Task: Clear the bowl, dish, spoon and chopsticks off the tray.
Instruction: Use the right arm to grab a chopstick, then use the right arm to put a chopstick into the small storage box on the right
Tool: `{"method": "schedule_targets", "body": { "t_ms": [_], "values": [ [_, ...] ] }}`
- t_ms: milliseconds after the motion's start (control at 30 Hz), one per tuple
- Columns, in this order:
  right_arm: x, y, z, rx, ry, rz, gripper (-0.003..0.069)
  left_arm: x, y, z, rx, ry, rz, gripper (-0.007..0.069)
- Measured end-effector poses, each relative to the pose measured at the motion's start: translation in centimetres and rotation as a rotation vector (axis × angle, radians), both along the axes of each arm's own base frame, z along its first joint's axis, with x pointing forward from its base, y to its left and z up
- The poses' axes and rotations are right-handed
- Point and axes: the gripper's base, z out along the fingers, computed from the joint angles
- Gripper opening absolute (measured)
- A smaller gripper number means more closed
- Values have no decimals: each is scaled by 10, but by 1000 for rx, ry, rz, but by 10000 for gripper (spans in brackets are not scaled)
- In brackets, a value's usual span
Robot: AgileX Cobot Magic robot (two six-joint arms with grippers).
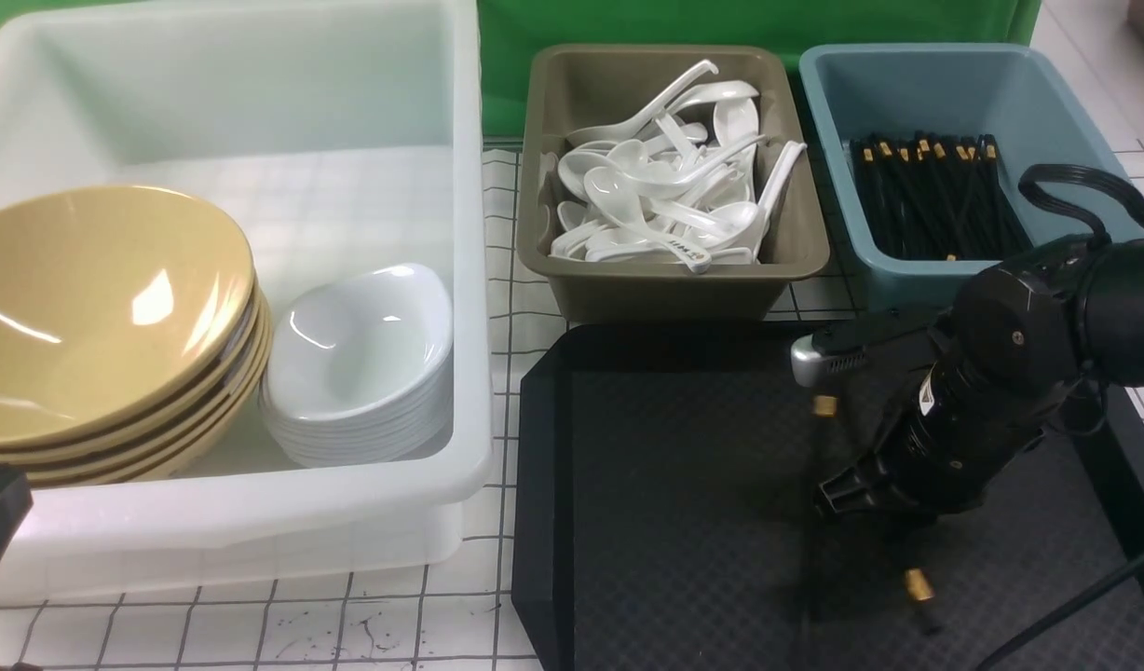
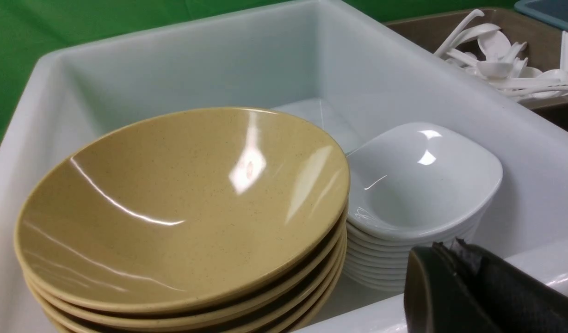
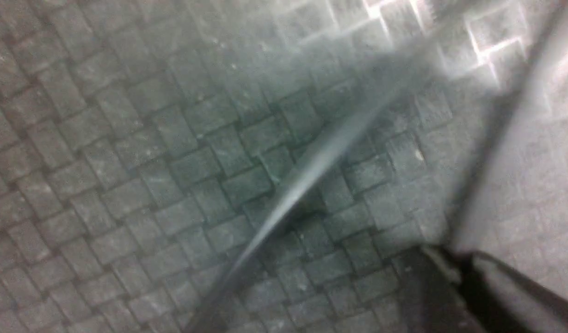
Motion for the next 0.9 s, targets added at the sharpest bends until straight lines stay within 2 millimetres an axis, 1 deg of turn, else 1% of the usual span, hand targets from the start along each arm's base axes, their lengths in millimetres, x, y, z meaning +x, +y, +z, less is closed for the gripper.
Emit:
{"method": "schedule_targets", "body": {
  "t_ms": [33,200,267,300,333,367,400,467,500,533,567,600,667,700,733,767,800,833,867,900],
  "values": [
    [0,0,0,-4,1,12,82,0,0,0,0,0,0,-13],
    [-2,-1,2,-18,7,64,80,0,0,0,0,0,0,-13],
    [-12,-5,14,-34,34,89,80,0,0,0,0,0,0,-13],
    [-13,-6,16,-36,37,91,80,0,0,0,0,0,0,-13],
    [-17,-8,27,-32,21,97,80,0,0,0,0,0,0,-13],
    [-23,-10,47,-16,-28,107,80,0,0,0,0,0,0,-13],
    [-27,-12,60,-4,-66,115,80,0,0,0,1,0,0,-13],
    [-42,-18,99,33,-207,148,80,0,0,0,7,-3,2,-13],
    [-46,-21,112,41,-268,159,80,0,0,0,10,-4,2,-13],
    [-49,-23,121,48,-312,163,80,0,0,0,10,-5,2,-13],
    [-52,-26,135,54,-412,173,80,0,0,0,11,-5,3,-13],
    [-50,-30,154,61,-574,171,80,0,1,0,14,-6,3,-13],
    [-46,-34,165,69,-692,158,80,0,1,0,16,-7,4,-13],
    [-34,-41,176,94,-842,109,80,0,1,0,17,-8,4,-13],
    [-16,-48,184,156,-983,41,80,0,1,0,17,-8,4,-13],
    [-4,-51,181,194,-1013,-8,80,0,1,1,18,-9,4,-13],
    [-3,-52,183,197,-1031,-9,80,0,1,1,18,-9,4,-13],
    [9,-56,179,228,-1052,-50,80,0,1,1,18,-9,4,-13],
    [37,-64,164,276,-1059,-131,80,0,1,1,18,-9,4,-13],
    [51,-68,154,283,-1040,-163,80,0,1,1,18,-9,4,-13]
  ]
}}
